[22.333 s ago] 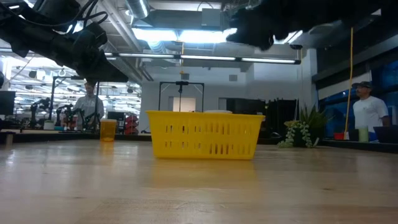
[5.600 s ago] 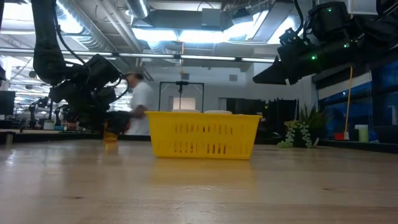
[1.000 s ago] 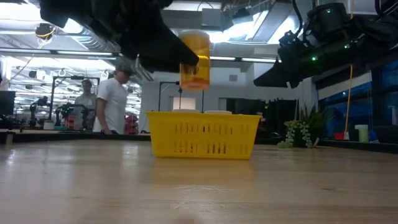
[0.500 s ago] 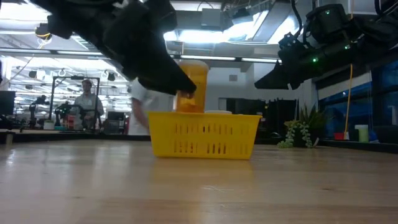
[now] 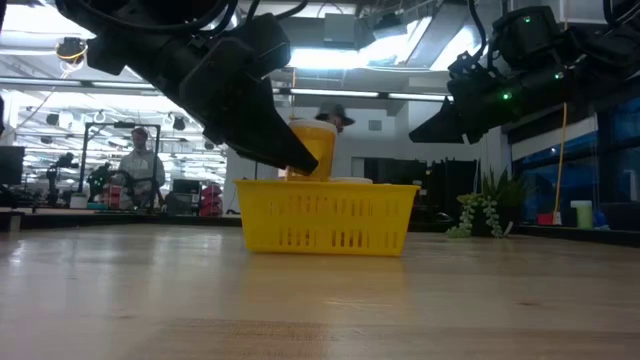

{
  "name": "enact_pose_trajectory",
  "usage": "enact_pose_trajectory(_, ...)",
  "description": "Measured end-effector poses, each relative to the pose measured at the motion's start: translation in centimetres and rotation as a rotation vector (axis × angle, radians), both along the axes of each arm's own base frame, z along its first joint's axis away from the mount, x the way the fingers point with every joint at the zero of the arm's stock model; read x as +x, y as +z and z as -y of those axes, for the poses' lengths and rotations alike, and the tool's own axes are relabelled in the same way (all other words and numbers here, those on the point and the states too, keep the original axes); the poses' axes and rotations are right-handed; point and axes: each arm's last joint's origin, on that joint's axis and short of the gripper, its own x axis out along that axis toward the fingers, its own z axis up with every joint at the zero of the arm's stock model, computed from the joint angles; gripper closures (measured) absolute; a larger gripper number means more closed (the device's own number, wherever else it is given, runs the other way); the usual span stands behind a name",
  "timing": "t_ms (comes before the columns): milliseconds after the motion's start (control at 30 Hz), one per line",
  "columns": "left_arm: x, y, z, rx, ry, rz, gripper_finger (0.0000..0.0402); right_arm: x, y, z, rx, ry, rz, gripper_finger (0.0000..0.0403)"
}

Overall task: Pick and place pill bottles into a basket
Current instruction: Put the orange pill bottle into the yellow bin

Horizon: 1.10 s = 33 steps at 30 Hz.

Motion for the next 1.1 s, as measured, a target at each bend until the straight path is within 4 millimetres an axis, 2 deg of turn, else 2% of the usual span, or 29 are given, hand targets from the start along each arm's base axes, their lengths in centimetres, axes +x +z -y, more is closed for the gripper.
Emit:
enact_pose_trajectory(667,-0.08,-0.11,0.17,-0.018,-0.042,-0.02,0.0205,0.01,0.0,-0.04,-0.002,0.002,-0.001,0.0304)
enact_pose_trajectory(1100,-0.09,-0.13,0.18,-0.007,-0.057,-0.025,0.0179,0.01,0.0,-0.04,-0.001,0.002,-0.001,0.0304)
